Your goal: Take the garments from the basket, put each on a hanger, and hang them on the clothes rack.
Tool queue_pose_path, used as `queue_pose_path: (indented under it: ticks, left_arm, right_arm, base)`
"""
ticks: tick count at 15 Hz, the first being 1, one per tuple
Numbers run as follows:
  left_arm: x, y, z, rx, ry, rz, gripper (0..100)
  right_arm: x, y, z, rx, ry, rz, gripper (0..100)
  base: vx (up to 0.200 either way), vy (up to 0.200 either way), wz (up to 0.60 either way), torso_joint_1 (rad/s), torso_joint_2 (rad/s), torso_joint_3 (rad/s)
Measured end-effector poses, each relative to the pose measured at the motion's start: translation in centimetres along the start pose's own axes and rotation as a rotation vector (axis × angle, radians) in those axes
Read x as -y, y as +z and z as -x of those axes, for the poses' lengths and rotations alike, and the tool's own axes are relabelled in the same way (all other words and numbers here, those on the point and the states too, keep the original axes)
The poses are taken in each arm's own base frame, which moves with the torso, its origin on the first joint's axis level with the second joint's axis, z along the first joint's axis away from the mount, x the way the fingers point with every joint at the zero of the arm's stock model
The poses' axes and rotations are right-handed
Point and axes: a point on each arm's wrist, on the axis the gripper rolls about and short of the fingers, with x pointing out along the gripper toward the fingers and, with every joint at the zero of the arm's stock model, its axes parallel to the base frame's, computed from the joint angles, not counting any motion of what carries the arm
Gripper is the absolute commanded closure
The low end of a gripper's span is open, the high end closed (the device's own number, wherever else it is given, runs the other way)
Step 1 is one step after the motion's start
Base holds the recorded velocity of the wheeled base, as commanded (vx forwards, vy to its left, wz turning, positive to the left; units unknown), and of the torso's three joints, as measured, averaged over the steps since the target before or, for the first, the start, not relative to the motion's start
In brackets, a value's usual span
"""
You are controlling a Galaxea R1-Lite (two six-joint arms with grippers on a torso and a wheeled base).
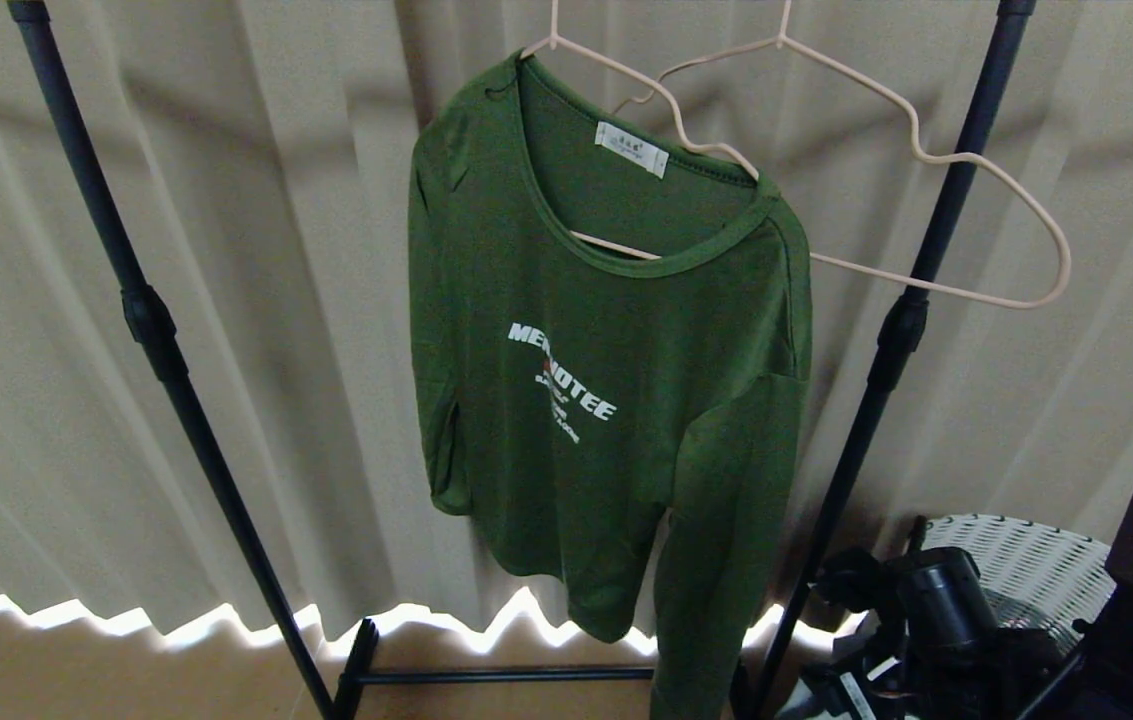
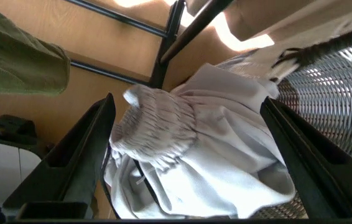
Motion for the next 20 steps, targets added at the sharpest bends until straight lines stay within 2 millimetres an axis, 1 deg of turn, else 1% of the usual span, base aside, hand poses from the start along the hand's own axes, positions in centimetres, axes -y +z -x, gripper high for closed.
queue_pose_path:
  ticks: [2,4,7,8,12,15,17,20]
  left_arm:
    - [0.0,0.0,0.0,0.0,0.002,0.001,0]
    - [0.0,0.0,0.0,0.0,0.002,0.003,0]
    - [0.0,0.0,0.0,0.0,0.002,0.004,0]
    - [0.0,0.0,0.0,0.0,0.002,0.004,0]
    - [0.0,0.0,0.0,0.0,0.003,0.005,0]
    - [0.0,0.0,0.0,0.0,0.004,0.004,0]
    - [0.0,0.0,0.0,0.0,0.002,0.004,0]
    - [0.0,0.0,0.0,0.0,0.002,0.004,0]
  right_arm:
    - [0.0,-0.2,-0.6,-0.024,-0.012,0.0,0]
    - [0.6,-0.8,-1.2,-0.061,-0.055,-0.015,0]
    - [1.1,-1.3,-1.6,-0.088,-0.073,-0.029,0]
    - [1.1,-1.4,-1.6,-0.093,-0.075,-0.029,100]
    - [1.1,-1.7,-1.4,-0.101,-0.075,-0.026,100]
    - [1.3,-1.9,-0.4,-0.09,-0.074,-0.027,100]
    - [1.6,-2.0,0.9,-0.065,-0.073,-0.033,100]
    - [2.3,-1.8,4.1,0.038,-0.072,-0.081,100]
  base:
    - [0.0,0.0,0.0,0.0,0.0,0.0]
    - [0.0,0.0,0.0,0.0,0.0,0.0]
    - [0.0,0.0,0.0,0.0,0.0,0.0]
    - [0.0,0.0,0.0,0.0,0.0,0.0]
    - [0.0,0.0,0.0,0.0,0.0,0.0]
    - [0.0,0.0,0.0,0.0,0.0,0.0]
    - [0.0,0.0,0.0,0.0,0.0,0.0]
    - [0.0,0.0,0.0,0.0,0.0,0.0]
